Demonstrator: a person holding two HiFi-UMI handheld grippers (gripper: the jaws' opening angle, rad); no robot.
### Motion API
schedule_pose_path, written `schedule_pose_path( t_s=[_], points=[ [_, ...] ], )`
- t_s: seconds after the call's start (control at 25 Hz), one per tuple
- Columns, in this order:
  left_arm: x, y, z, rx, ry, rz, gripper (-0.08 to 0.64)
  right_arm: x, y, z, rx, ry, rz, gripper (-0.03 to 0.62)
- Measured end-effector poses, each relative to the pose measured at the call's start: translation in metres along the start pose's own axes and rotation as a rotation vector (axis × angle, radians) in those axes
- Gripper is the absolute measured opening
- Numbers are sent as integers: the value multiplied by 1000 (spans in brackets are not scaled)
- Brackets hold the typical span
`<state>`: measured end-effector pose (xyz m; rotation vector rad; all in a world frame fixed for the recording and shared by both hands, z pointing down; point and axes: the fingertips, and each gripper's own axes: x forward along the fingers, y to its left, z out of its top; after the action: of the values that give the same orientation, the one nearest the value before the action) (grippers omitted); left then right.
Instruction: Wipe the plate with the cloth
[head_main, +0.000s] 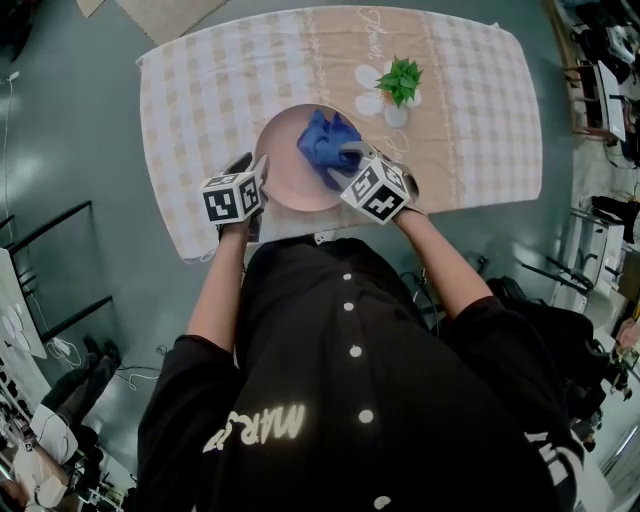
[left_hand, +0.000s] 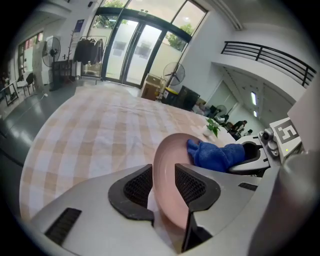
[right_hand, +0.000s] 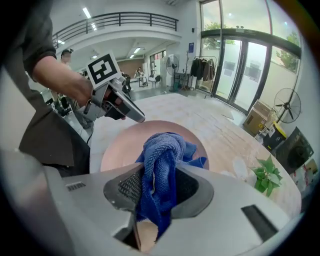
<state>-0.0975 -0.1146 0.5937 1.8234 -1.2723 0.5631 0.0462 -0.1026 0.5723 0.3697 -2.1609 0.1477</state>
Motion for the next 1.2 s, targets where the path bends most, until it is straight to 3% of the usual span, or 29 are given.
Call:
schedule_pose_path(
  t_s=[0.24, 0.44, 0.64, 0.8, 1.2],
  points=[
    [-26, -10, 21, 13, -88, -7, 140, -29, -7, 19, 135, -154, -44, 126],
    [-58, -24, 48, -24, -227, -45, 94, -62, -18, 36, 219, -293, -101, 126],
    [-92, -36, 78, -10, -338, -55, 63, -104, -35, 45, 282, -408, -188, 126],
    [-118, -51, 97, -10, -425, -105, 28, -144, -47, 57, 328, -507, -237, 124],
    [-193, -86, 143, 123, -648, -67, 17, -262, -78, 95, 354, -874, -428, 123]
  ],
)
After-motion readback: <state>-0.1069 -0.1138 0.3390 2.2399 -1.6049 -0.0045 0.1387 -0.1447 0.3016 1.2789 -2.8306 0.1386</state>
